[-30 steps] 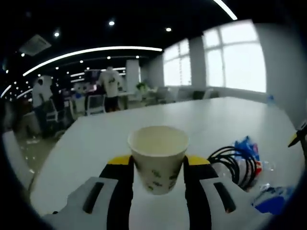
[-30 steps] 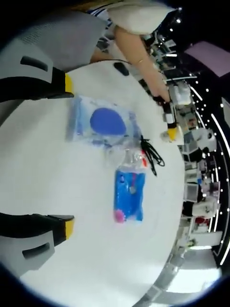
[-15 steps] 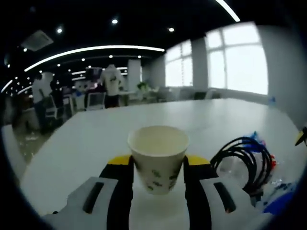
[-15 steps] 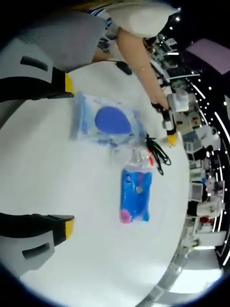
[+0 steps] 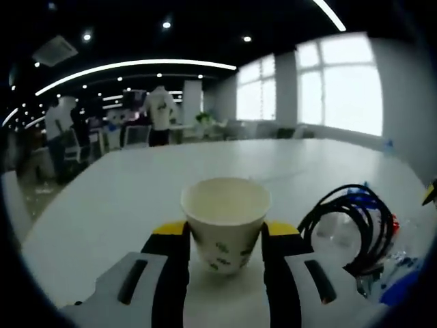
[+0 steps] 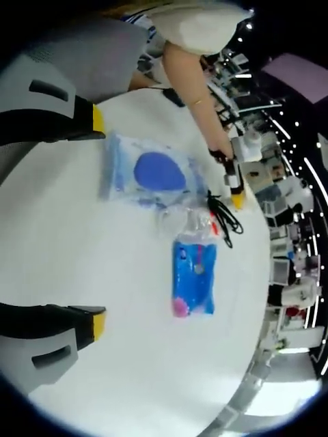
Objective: Arrange the tabletop items into an orderly group along one side of the table until the central work area is clear of visible clutter.
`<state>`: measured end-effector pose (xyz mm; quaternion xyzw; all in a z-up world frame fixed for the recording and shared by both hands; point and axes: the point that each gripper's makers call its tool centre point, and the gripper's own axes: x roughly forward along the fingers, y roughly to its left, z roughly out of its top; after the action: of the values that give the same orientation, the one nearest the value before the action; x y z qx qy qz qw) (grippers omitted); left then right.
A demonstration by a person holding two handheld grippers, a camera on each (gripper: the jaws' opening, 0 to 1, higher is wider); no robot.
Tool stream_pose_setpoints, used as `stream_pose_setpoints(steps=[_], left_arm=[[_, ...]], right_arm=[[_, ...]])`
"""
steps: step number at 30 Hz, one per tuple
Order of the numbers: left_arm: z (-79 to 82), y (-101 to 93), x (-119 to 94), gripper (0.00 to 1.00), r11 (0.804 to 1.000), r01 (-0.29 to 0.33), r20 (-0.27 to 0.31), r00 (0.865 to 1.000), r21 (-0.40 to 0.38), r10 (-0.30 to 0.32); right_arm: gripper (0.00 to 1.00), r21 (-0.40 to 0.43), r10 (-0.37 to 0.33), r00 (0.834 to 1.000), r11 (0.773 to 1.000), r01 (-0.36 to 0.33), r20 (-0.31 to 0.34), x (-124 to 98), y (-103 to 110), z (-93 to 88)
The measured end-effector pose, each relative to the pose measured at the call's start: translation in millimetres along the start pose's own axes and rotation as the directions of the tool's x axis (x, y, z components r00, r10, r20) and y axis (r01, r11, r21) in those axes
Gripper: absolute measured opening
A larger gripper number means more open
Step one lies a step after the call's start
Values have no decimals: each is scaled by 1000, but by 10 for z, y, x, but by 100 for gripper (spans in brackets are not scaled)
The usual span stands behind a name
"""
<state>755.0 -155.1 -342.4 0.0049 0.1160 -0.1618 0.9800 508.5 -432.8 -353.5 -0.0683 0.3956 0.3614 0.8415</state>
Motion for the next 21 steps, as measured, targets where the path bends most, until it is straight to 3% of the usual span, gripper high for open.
stream_pose_setpoints(steps=[3,8,16,21], left_arm=[[-44,17,5,40,1000,-12,-21,1000,-8,12],[-108,86,1,55,999,-37,-44,998,-19,36],[35,84,-95,73,999,-42,-21,999,-31,41],[47,52,-199,83,999,-36,-41,999,-27,35]], right_arm=[[99,-2,0,1000,1000,0,0,-2,7,-1],[99,0,-2,1000,1000,2,7,-9,15,21],[99,14,7,999,1000,-7,49,-28,50,129],[99,19,13,996,1000,-15,87,-58,78,218]])
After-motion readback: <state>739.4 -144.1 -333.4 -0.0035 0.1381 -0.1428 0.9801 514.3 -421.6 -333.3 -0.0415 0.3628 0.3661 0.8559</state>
